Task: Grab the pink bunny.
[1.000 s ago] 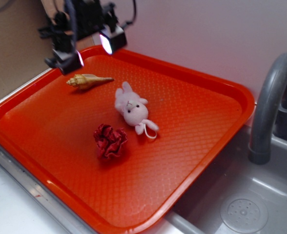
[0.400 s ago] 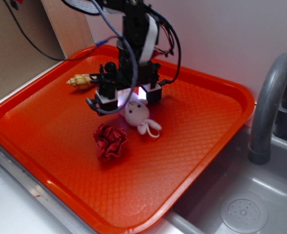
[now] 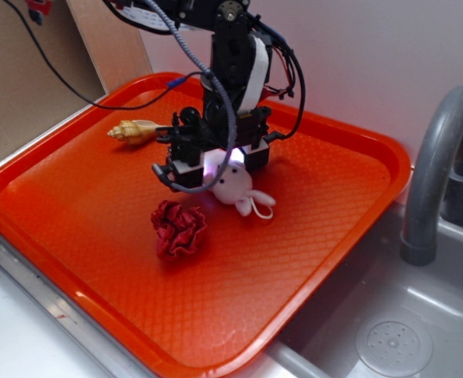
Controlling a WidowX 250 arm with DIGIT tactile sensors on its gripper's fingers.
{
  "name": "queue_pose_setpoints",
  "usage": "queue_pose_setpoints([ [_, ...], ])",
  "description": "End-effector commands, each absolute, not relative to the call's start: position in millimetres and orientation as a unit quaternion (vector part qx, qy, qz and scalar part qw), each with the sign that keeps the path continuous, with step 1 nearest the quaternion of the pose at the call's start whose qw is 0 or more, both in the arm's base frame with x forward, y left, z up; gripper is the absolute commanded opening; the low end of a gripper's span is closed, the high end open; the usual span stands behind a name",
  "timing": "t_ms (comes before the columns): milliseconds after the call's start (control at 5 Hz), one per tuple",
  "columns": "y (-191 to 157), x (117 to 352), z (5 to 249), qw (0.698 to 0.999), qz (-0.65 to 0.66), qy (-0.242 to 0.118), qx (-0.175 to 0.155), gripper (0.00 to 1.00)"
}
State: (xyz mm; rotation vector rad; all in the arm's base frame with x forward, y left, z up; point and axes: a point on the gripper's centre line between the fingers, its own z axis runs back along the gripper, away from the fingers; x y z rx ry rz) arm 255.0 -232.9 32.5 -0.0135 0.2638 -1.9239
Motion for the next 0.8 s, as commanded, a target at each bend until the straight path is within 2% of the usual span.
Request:
queue_pose_setpoints([
  [0,-221,227,62,0.620,-0.777,0.110,0.025,0.00],
  [200,-194,230,109,0.714,-0.691,0.106,0.037,0.00],
  [400,-163,222,152,0.793,-0.596,0.127,0.026,0.00],
  [600,-135,205,183,0.859,-0.496,0.120,-0.035,0.00],
])
